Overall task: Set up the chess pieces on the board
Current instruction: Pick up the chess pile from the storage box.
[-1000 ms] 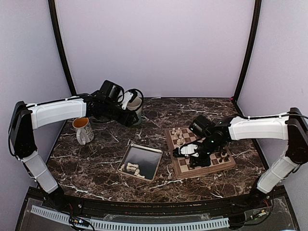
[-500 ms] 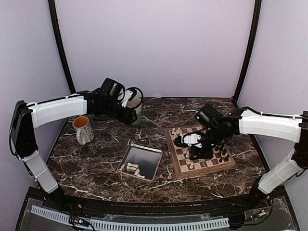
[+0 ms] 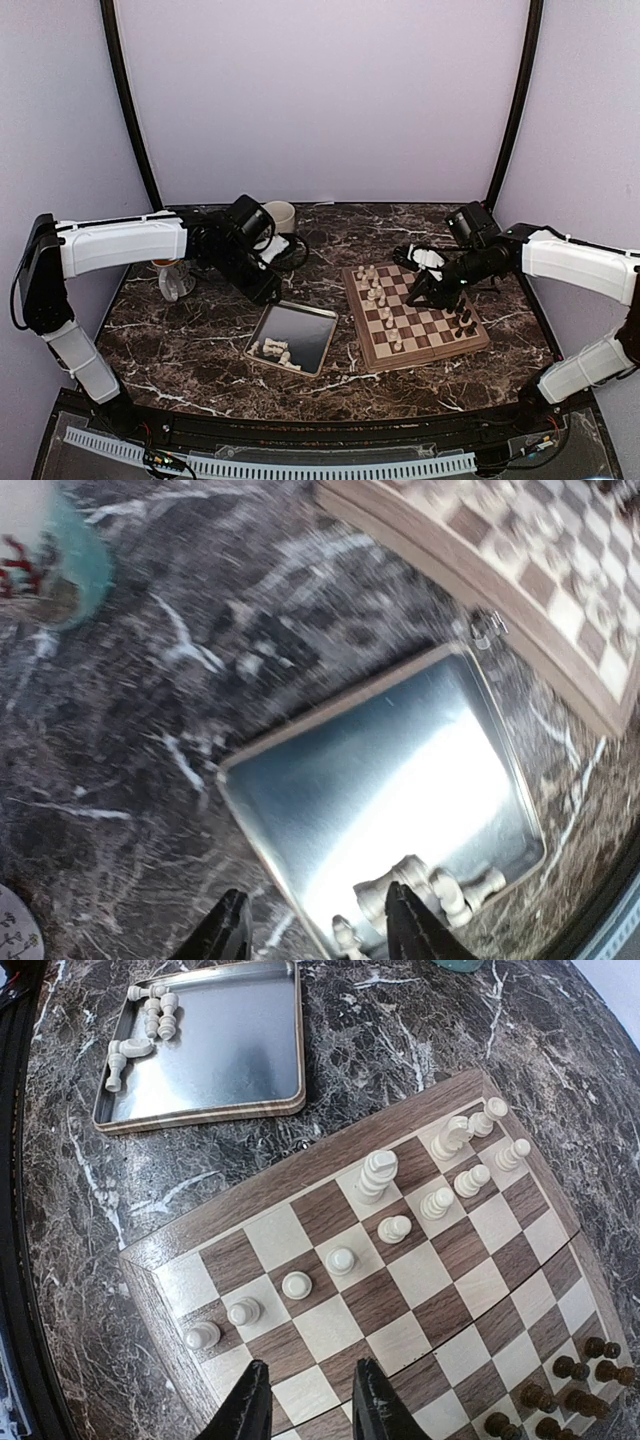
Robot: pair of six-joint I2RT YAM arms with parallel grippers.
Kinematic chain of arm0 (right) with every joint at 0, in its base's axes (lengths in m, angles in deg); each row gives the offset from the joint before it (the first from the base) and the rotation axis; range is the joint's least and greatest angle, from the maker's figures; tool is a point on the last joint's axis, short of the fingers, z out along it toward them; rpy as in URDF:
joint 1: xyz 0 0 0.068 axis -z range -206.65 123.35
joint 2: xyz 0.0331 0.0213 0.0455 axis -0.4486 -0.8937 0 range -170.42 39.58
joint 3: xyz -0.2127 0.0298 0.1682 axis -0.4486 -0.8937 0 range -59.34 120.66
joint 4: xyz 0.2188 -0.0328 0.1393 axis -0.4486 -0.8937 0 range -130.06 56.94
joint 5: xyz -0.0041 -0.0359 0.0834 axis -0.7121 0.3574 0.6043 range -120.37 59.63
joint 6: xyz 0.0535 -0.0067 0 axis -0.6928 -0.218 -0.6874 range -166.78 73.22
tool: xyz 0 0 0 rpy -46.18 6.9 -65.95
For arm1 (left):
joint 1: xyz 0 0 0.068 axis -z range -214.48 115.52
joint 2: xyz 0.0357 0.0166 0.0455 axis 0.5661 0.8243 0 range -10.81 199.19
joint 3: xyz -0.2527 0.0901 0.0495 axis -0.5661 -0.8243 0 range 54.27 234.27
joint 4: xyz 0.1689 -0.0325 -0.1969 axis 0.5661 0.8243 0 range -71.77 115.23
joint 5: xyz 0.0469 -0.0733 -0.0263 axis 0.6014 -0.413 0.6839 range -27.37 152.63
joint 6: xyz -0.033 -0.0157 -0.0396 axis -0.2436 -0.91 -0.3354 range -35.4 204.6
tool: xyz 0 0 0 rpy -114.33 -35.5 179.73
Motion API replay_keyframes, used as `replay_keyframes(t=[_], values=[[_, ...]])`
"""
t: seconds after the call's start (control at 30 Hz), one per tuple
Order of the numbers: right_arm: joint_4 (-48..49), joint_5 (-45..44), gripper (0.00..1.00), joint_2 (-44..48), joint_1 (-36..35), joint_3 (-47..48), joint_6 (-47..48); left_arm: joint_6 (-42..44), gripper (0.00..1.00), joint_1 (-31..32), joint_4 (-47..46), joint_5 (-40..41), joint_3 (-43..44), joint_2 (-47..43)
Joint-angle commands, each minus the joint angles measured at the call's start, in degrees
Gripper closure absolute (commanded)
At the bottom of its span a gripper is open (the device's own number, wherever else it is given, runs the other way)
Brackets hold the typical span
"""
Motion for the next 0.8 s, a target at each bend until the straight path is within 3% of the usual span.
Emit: replay_keyframes(t=[0.0, 0.33, 0.77], values=[[3.99, 3.57, 0.71, 1.98, 0.75, -1.21, -1.08, 8.80, 0.54, 5.88, 10.37, -1.09, -1.43, 1.15], [4.25, 4.03, 0.71, 5.69, 0.94, -3.55, -0.98, 18.24, 0.55, 8.14, 9.04, 1.08, -2.45, 6.92], [4.36, 4.11, 0.70, 5.72, 1.01, -4.14, -0.48, 22.21, 0.61, 8.14, 8.13, 2.87, -2.07, 10.29]])
